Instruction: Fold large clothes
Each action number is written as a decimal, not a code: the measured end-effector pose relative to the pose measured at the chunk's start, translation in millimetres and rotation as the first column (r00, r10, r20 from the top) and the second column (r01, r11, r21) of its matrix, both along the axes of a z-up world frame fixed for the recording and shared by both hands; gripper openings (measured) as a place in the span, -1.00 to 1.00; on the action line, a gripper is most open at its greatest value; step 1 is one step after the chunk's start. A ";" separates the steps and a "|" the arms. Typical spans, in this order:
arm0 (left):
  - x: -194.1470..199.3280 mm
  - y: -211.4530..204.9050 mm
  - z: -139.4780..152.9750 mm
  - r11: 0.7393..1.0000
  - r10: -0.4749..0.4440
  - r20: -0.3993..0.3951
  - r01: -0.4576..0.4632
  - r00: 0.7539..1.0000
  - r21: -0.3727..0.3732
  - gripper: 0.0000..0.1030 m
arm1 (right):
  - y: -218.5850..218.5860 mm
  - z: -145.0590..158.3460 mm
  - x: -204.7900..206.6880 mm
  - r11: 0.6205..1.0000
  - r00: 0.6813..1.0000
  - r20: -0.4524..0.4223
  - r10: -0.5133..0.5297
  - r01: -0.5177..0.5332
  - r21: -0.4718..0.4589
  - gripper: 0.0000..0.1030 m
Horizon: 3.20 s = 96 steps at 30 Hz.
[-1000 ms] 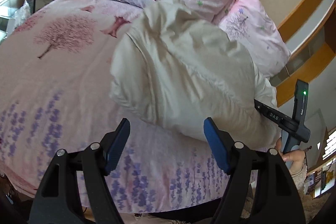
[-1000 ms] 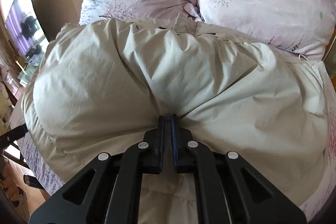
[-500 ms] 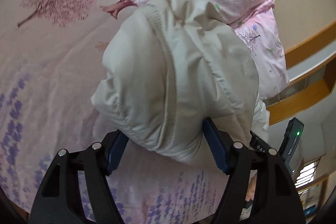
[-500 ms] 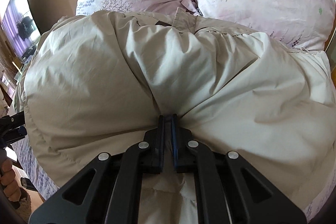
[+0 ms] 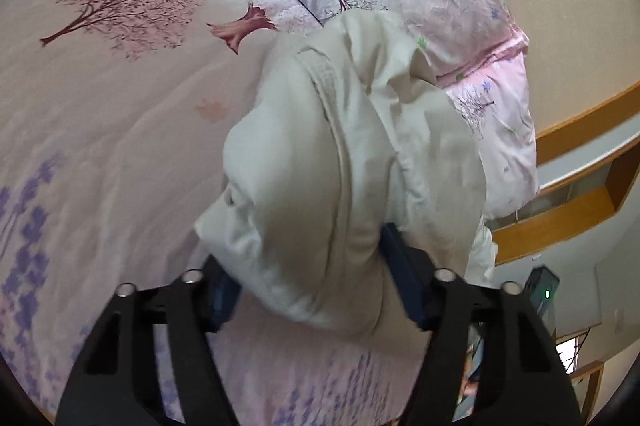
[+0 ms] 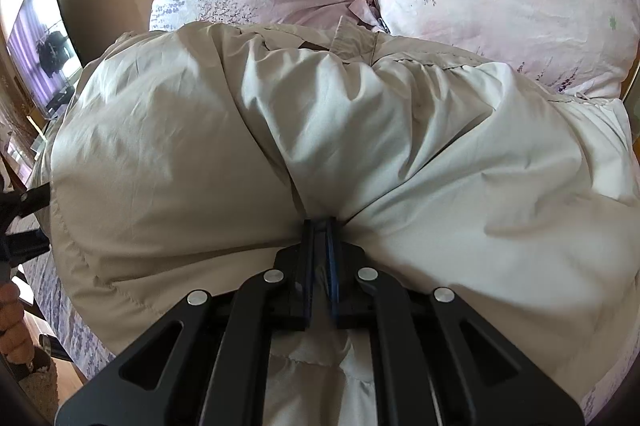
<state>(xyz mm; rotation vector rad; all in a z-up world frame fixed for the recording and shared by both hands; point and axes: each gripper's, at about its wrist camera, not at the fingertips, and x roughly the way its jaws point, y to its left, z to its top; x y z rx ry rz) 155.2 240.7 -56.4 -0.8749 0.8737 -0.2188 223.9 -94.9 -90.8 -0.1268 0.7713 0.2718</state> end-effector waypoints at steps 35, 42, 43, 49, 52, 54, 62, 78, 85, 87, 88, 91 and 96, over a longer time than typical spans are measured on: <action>-8.8 -99.2 132.1 0.934 -0.242 0.407 0.098 0.881 0.343 -0.49 | -5.3 31.2 34.8 0.997 0.989 -0.145 0.033 -0.023 0.069 -0.25; -12.1 -123.3 140.8 0.920 -0.295 0.436 0.129 0.850 0.370 -0.48 | 3.9 13.3 36.8 0.999 0.994 -0.100 0.046 -0.047 -0.010 -0.26; -13.6 -127.1 143.4 0.917 -0.304 0.444 0.132 0.843 0.376 -0.48 | 0.7 17.2 33.6 0.999 0.994 -0.094 0.048 -0.048 0.003 -0.26; -20.0 -157.5 157.9 0.895 -0.379 0.483 0.180 0.789 0.409 -0.47 | -54.1 48.9 -1.3 0.996 0.999 0.039 -0.010 0.006 0.087 -0.12; -22.6 -174.4 163.3 0.880 -0.418 0.497 0.202 0.760 0.430 -0.47 | -83.8 56.7 -13.2 0.995 0.994 0.081 -0.067 0.061 0.080 -0.11; -24.3 -185.4 166.3 0.871 -0.442 0.506 0.219 0.741 0.439 -0.47 | -96.2 57.1 -20.5 0.994 0.991 0.097 -0.094 0.088 0.065 -0.11; -29.8 -242.2 174.0 0.814 -0.556 0.514 0.305 0.653 0.495 -0.45 | -129.4 35.8 -6.2 0.985 0.989 0.026 -0.148 0.145 0.089 -0.11; -28.6 -350.5 147.7 0.654 -0.744 0.407 0.453 0.530 0.605 -0.38 | -266.7 60.3 -45.3 0.870 0.959 0.033 -0.283 0.242 0.430 0.16; -17.1 -406.6 117.4 0.561 -0.813 0.316 0.510 0.489 0.652 -0.35 | -324.4 84.1 -51.9 0.710 0.981 -0.021 -0.194 0.155 0.687 0.45; -12.7 -417.4 110.8 0.549 -0.820 0.298 0.521 0.489 0.654 -0.34 | -322.4 91.9 -51.2 0.700 0.988 -0.019 -0.152 0.121 0.703 0.50; -9.8 -422.1 107.2 0.544 -0.822 0.290 0.526 0.490 0.654 -0.34 | -321.4 96.0 -48.8 0.697 0.991 -0.021 -0.130 0.106 0.709 0.50; -7.7 -430.1 101.9 0.537 -0.825 0.282 0.524 0.490 0.660 -0.34 | -320.6 103.1 -42.5 0.696 0.996 -0.038 -0.082 0.085 0.713 0.62; -8.9 -447.0 94.1 0.515 -0.835 0.265 0.516 0.482 0.684 -0.29 | -324.1 98.8 -23.2 0.704 0.992 -0.113 -0.064 0.125 0.699 0.67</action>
